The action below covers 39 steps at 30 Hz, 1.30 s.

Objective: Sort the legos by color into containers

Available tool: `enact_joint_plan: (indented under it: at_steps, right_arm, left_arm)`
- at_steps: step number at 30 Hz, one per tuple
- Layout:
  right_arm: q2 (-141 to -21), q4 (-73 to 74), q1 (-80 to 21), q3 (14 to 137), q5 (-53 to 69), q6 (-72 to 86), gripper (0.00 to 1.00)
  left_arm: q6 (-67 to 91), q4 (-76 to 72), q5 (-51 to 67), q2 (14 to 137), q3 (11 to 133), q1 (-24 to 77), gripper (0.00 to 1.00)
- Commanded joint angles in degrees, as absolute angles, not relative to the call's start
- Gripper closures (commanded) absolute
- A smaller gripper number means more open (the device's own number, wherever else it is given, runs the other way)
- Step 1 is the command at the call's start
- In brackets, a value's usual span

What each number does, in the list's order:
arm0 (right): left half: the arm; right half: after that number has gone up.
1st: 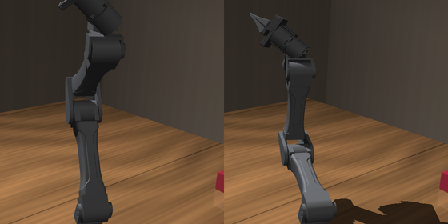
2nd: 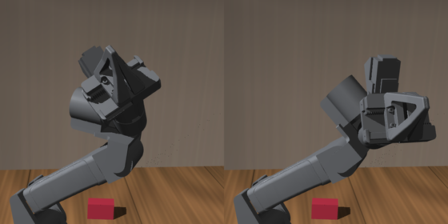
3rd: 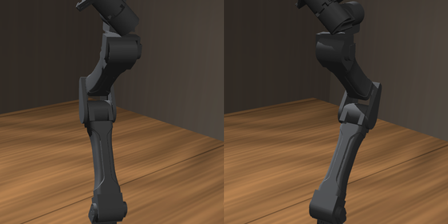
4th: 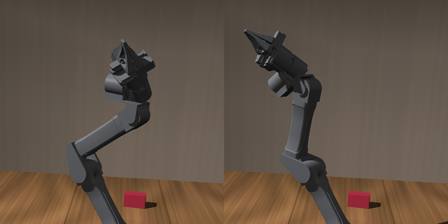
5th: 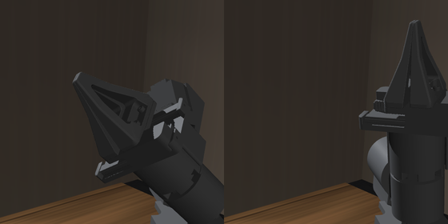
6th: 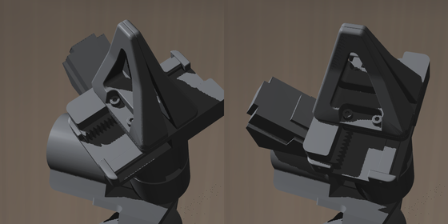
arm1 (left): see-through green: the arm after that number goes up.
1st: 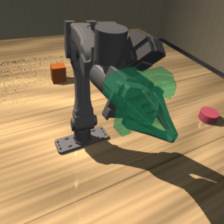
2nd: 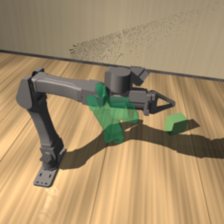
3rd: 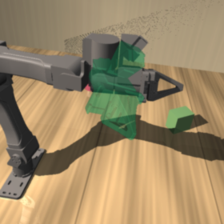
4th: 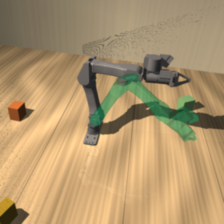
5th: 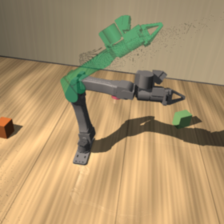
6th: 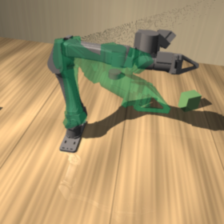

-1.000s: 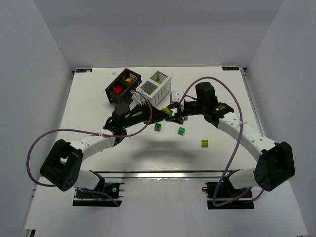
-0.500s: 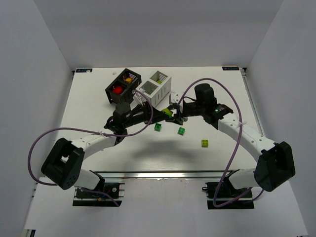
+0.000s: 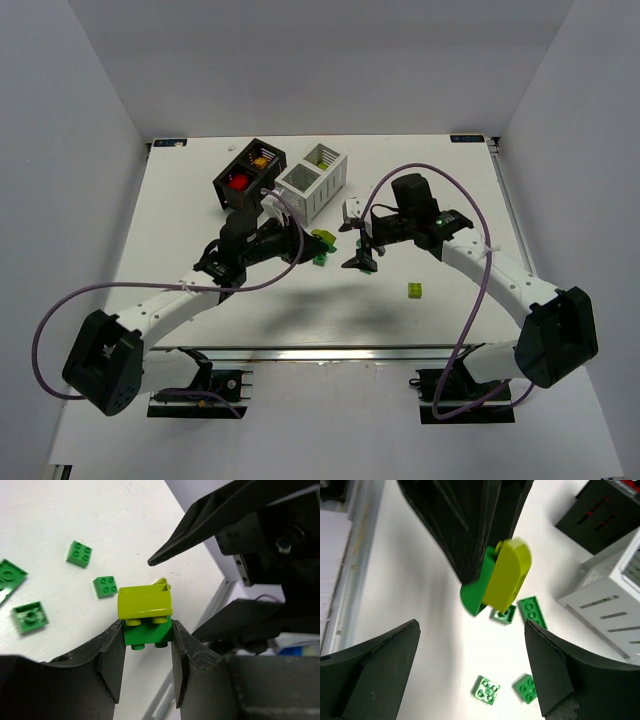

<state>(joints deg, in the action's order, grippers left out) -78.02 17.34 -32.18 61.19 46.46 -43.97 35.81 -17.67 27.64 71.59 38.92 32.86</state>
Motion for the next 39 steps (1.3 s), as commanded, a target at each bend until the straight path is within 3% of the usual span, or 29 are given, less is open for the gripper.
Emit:
enact_joint_plan:
  at_steps: [1,11,20,28,39]
  right_arm:
    - [-77.25,25.90,-31.73,65.47,51.32,-49.47,0.11]
    - [-83.74,33.03,-32.08,73.99,57.65,-52.73,0.11]
    - [-93.68,48.41,-35.07,86.21,61.08,-63.70,0.22]
    - [-98.87,66.95,-36.03,93.16,62.14,-76.72,0.29]
    - [-99.85,64.26,-37.00,91.85,62.23,-74.46,0.29]
  left_arm:
    - [26.12,-13.28,25.67,66.45,37.18,33.22,0.99]
    - [3.27,-4.76,25.66,58.89,35.50,35.94,1.00]
    - [-8.60,2.36,24.26,60.20,38.85,41.21,1.00]
    - [-11.16,3.87,20.57,58.19,39.29,43.42,1.00]
    - [-11.16,2.55,18.98,58.27,39.64,43.51,1.00]
